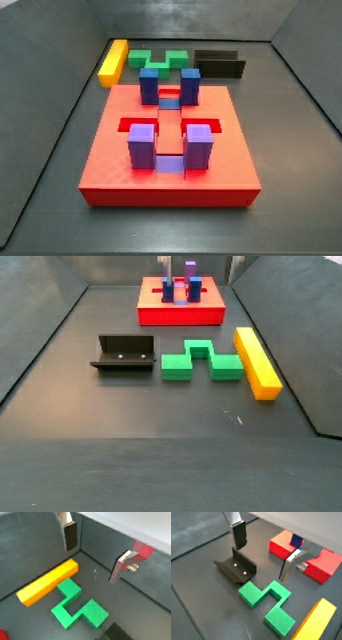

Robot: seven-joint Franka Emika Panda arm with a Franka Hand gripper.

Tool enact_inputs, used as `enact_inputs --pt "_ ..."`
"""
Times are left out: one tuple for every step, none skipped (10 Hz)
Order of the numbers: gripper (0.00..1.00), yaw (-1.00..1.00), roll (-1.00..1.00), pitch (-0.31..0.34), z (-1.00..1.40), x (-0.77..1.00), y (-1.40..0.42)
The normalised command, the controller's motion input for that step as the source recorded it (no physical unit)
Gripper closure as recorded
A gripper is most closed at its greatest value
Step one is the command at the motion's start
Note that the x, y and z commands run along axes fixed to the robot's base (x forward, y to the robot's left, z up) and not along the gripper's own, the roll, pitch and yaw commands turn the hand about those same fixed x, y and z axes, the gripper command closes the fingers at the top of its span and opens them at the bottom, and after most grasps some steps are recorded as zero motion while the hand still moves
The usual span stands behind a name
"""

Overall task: Pick up the yellow object. Move up. Move to above the board. Insert the yellow object.
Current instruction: Pick up the yellow object.

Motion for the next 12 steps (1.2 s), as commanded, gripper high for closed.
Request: enact_inputs --pt "0.0 0.0 0.04 0.0 -0.06 0.04 -0.21" --pt "0.0 0.0 0.06 0.0 -0.37 0.0 -0.38" --pt "0.0 0.0 0.13 0.0 -0.66 -0.09 -0.62" --pt "0.0 -0.01 0.07 0.0 -0.64 -0.29 -0.4" --pt "0.0 -0.03 0.03 -0.031 -0.7 -0.45 -0.23" --pt "0.0 -0.03 0.0 -0.059 -0.71 -0.57 0.0" --pt "0.0 -0.05 0.0 -0.123 -0.66 -0.72 0.07" --pt "0.0 -0.09 -0.01 -0.121 -0.6 -0.75 0.0" --pt "0.0 -0.13 0.0 -0.121 -0.57 -0.79 0.0" --pt "0.0 -0.17 0.0 -0.113 -0.49 -0.82 0.0" --pt "0.0 -0.17 0.0 -0.119 -0.33 -0.77 0.0" --pt "0.0 -0.05 0.0 -0.106 -0.14 -0.54 0.0"
